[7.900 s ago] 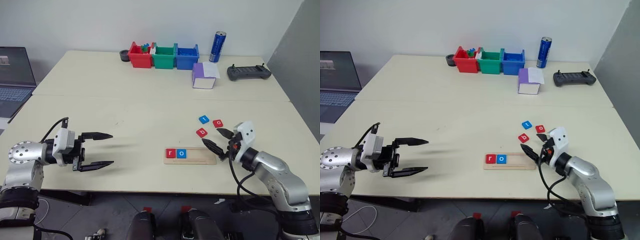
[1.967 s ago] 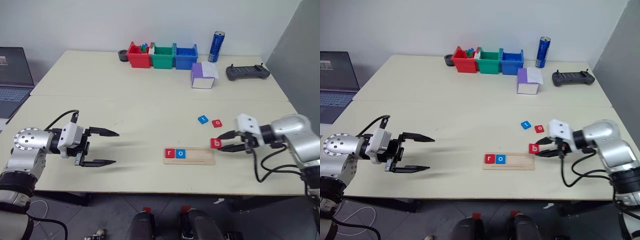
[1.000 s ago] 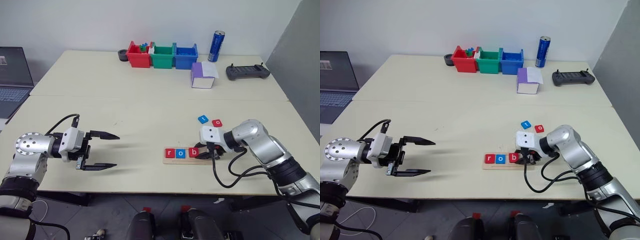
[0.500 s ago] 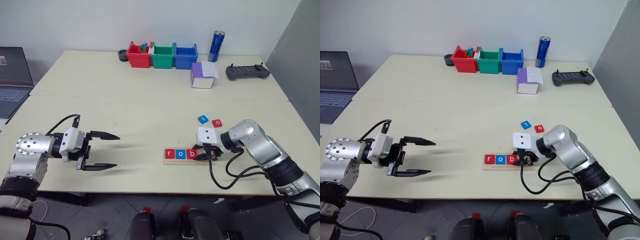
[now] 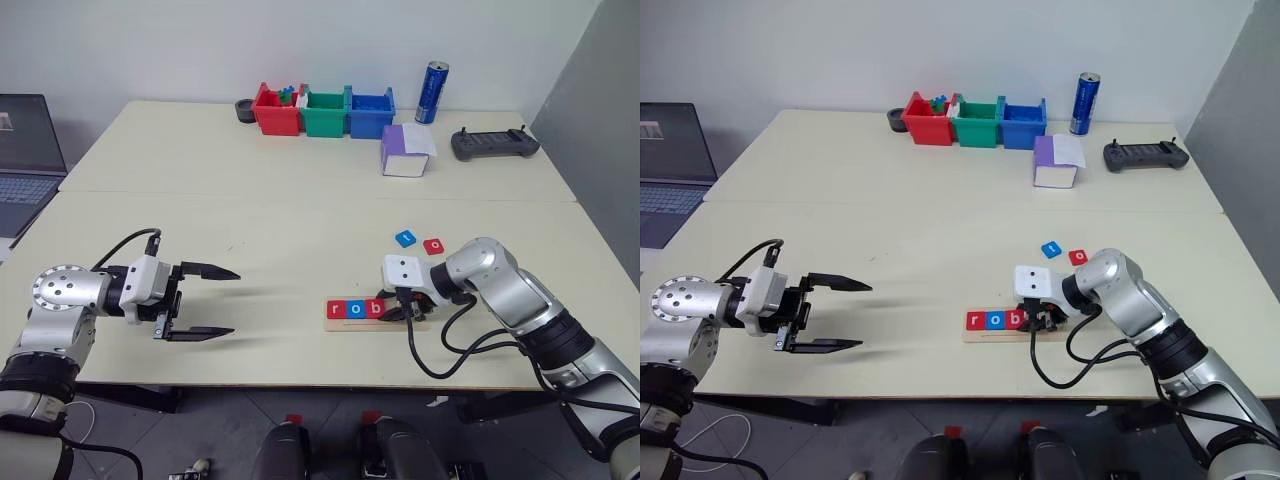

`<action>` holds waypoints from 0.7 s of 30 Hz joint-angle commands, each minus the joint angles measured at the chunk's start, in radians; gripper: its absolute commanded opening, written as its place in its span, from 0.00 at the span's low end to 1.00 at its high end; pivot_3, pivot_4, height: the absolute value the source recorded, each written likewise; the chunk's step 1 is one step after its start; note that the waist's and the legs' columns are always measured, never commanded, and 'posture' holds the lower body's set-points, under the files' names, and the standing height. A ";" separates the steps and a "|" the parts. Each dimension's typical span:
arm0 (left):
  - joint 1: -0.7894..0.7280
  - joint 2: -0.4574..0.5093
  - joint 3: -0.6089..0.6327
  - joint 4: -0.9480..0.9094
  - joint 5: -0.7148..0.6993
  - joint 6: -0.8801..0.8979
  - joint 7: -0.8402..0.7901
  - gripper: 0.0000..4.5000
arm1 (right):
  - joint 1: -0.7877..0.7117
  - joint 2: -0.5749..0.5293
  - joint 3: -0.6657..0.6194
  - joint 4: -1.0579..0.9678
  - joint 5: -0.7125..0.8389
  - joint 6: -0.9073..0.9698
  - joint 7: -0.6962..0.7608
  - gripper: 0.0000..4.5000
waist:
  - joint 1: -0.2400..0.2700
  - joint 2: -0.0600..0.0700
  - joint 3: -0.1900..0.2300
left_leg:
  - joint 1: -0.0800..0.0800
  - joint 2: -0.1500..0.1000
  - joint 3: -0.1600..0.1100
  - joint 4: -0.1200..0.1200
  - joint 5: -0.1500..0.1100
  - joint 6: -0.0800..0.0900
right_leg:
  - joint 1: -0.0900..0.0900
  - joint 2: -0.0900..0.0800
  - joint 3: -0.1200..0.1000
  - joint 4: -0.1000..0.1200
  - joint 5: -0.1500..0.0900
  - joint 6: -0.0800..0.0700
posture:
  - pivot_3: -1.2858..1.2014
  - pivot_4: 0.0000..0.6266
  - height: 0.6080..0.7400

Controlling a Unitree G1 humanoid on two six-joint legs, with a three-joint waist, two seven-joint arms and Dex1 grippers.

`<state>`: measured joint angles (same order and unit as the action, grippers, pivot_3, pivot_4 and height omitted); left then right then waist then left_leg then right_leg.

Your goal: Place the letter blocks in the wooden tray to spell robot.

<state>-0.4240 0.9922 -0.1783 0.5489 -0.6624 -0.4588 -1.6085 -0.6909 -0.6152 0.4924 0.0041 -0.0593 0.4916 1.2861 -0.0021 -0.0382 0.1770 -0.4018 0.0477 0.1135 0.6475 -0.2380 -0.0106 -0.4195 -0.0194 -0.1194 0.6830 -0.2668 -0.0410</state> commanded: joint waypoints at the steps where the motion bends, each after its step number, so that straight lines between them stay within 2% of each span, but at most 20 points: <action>1: -0.008 -0.001 0.033 0.002 -0.001 -0.009 -0.006 1.00 | -0.024 0.003 -0.001 -0.015 0.000 -0.005 0.003 0.32 | 0.000 0.000 0.000 | 0.000 0.000 0.000 0.000 0.000 0.000 | 0.000 0.000 0.000 0.000 0.000 0.000 | 0.52 0.24 1.00; 8: -0.018 -0.007 0.038 0.012 0.008 -0.013 -0.006 1.00 | -0.025 0.003 -0.005 -0.031 0.022 -0.018 0.031 0.32 | 0.000 0.000 0.000 | 0.000 0.000 0.000 0.000 0.000 0.000 | 0.000 0.000 0.000 0.000 0.000 0.000 | 0.52 0.24 1.00; 9: -0.020 -0.007 0.038 0.014 0.009 -0.013 -0.006 1.00 | -0.026 0.005 -0.006 -0.030 0.022 -0.016 0.032 0.48 | 0.000 0.000 0.000 | 0.000 0.000 0.000 0.000 0.000 0.000 | 0.000 0.000 0.000 0.000 0.000 0.000 | 0.52 0.24 1.00; 14: -0.028 -0.008 0.038 0.018 0.014 -0.013 -0.006 1.00 | -0.043 0.012 -0.034 -0.028 0.039 0.008 0.027 0.85 | 0.000 0.000 0.000 | 0.000 0.000 0.000 0.000 0.000 0.000 | 0.000 0.000 0.000 0.000 0.000 0.000 | 0.52 0.24 1.00; 18: -0.031 -0.006 0.038 0.017 0.016 -0.011 -0.006 1.00 | -0.089 -0.012 -0.102 -0.062 0.095 0.072 0.032 0.85 | 0.000 0.000 0.000 | 0.000 0.000 0.000 0.000 0.000 0.000 | 0.000 0.000 0.000 0.000 0.000 0.000 | 0.52 0.24 1.00; 21: -0.036 -0.003 0.041 0.018 0.017 -0.010 -0.006 1.00 | -0.107 -0.050 -0.203 -0.089 0.144 0.123 -0.002 0.85 | 0.001 0.000 0.000 | 0.000 0.000 0.000 0.000 0.000 0.000 | 0.000 0.000 0.000 0.000 0.000 0.000 | 0.52 0.24 1.00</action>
<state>-0.4435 0.9816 -0.1683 0.5664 -0.6433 -0.4622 -1.6085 -0.7756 -0.6476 0.3527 -0.0478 0.0568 0.5946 1.2989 -0.0015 -0.0381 0.1770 -0.4020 0.0476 0.1135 0.6476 -0.2380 -0.0107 -0.4195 -0.0196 -0.1194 0.6829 -0.2668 -0.0412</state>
